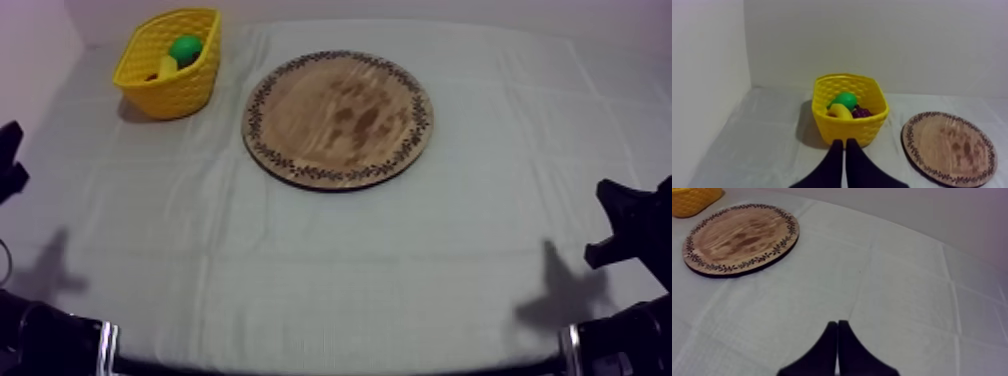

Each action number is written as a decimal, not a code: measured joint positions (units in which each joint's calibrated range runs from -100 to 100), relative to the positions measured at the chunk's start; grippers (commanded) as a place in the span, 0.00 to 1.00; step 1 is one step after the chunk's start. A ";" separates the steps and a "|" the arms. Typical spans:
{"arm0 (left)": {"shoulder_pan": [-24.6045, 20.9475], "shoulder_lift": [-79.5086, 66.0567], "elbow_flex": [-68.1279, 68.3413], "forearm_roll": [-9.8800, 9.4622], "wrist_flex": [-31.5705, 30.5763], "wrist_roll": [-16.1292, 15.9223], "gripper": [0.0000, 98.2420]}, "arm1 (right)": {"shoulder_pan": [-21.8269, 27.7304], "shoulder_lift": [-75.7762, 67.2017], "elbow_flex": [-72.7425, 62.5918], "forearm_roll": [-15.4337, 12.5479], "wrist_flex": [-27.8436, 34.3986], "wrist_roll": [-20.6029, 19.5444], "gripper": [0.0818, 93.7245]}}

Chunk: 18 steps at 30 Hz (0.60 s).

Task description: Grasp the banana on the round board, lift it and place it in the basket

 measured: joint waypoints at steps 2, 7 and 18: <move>0.06 -1.87 3.28 -0.30 -1.66 0.23 0.00 | 0.00 0.00 0.00 0.00 0.00 0.00 0.00; 0.09 -5.66 10.89 -1.56 -6.08 2.40 0.00 | 0.00 0.00 0.00 0.00 0.00 0.18 0.00; -0.24 -6.52 15.51 2.22 -7.43 0.25 0.00 | 0.00 0.00 0.00 0.00 0.00 0.18 0.00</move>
